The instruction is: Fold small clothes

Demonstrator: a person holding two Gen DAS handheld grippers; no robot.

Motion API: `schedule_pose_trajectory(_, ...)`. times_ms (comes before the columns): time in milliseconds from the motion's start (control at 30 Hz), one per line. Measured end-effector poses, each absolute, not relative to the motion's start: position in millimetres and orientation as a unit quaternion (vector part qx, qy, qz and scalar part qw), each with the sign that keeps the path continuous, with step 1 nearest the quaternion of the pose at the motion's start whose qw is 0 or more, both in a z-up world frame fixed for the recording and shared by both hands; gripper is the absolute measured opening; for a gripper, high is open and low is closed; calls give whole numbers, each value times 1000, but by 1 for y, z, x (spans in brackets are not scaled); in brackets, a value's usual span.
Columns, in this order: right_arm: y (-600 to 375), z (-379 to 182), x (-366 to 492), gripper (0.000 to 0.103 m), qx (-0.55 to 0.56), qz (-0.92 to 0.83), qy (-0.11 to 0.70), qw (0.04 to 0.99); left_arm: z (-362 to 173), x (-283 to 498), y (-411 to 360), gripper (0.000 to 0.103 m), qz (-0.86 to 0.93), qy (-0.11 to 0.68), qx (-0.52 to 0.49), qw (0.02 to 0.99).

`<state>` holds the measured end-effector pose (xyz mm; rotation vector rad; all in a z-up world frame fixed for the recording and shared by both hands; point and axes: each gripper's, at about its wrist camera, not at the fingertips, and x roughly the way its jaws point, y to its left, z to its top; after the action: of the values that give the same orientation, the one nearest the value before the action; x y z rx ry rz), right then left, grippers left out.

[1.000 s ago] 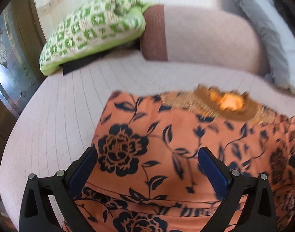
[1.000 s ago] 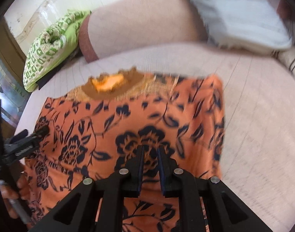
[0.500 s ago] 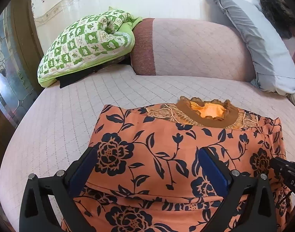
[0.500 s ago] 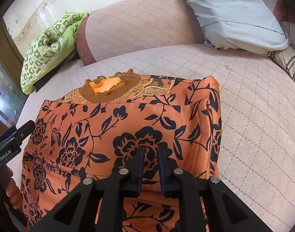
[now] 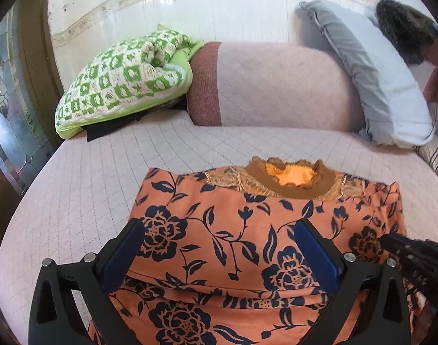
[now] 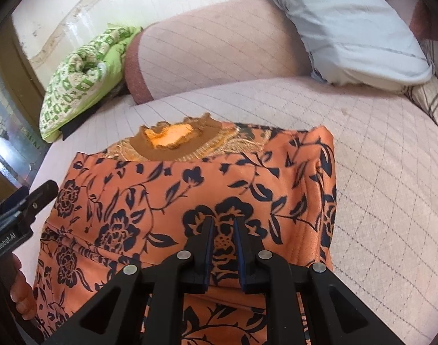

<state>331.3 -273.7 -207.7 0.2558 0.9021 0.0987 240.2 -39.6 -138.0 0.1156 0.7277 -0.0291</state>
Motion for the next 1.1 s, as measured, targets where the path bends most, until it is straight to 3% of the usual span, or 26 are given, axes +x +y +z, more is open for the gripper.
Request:
schedule_pose_trajectory(433,-262,-211,329,16,105,60,426,896,-112,229,13,103,59,316,22,947)
schedule_pose_trajectory(1100,-257,-228,338,16,108,54,442,889,-123,232,93,103,152,338,-6,929)
